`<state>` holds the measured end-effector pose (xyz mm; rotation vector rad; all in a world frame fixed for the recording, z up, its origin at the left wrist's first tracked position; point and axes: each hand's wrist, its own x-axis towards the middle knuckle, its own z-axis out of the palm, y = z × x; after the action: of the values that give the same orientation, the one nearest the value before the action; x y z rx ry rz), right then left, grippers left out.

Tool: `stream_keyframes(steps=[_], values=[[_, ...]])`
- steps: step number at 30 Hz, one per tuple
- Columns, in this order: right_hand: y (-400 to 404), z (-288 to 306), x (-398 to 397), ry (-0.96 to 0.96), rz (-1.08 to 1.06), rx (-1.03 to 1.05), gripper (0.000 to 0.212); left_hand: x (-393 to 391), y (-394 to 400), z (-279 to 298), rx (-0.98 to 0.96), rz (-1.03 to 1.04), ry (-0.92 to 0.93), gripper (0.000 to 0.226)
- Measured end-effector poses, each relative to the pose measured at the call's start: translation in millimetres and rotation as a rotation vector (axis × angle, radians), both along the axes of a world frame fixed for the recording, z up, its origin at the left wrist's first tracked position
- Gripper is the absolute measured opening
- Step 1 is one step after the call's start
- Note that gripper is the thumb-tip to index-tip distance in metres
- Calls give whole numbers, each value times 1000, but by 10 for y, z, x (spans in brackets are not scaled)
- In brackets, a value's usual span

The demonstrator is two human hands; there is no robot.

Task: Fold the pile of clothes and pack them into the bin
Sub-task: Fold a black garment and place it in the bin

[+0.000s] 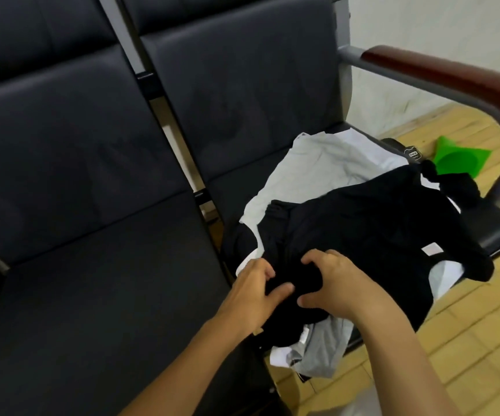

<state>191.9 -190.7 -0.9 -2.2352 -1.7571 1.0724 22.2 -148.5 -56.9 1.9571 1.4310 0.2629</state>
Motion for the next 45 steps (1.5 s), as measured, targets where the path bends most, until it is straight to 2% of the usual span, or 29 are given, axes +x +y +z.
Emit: stream_keyframes(steps=[2,4,7,9,12,15,17,19,21,23,26,28,29,31,33,35,37,38,41,43,45], values=[[-16,41,-54,2,37,-29,73,42,32,-44,-47,72,20,59],[-41,56,-64,7,72,-51,71,122,154,-28,-13,166,-27,65],[-85,75,-27,37,102,-53,69,256,440,-13,26,161,34,65],[-109,85,-4,59,110,-56,67,347,599,2,-24,212,-19,58],[-107,65,38,78,97,-40,64,457,761,-18,-8,361,-90,24],[-67,25,52,85,68,-23,62,528,831,-53,42,422,-54,21],[-47,10,39,82,69,-12,60,567,869,-35,54,465,-107,22],[-44,6,31,81,61,4,57,593,954,-25,15,478,-123,34],[-57,-8,41,74,35,25,55,633,1065,-42,-47,487,-123,25],[-68,-29,63,40,-14,101,51,654,1085,11,-105,505,-206,17],[-46,4,56,-24,-118,332,51,570,925,256,-192,380,-441,34],[-5,52,16,-8,-160,526,71,419,642,534,-278,284,-669,37],[10,80,8,2,-171,617,83,321,496,656,-257,235,-721,37],[27,171,-35,-21,-152,731,97,33,208,916,-55,105,-634,37],[27,233,-92,-110,-53,673,93,-294,-17,1171,145,-46,-514,35],[24,288,-200,-230,74,545,69,-685,-186,1460,223,-113,-487,35],[34,378,-316,-231,160,467,28,-1060,-305,1697,217,-83,-453,37],[48,422,-440,-143,199,441,17,-1314,-387,1817,221,-33,-428,38],[80,442,-792,182,314,406,40,-2012,-559,2087,222,77,-215,29],[65,492,-1090,286,414,462,46,-2459,-713,2221,244,131,30,42],[31,579,-1332,452,485,475,51,-2788,-862,2299,309,213,172,30]])
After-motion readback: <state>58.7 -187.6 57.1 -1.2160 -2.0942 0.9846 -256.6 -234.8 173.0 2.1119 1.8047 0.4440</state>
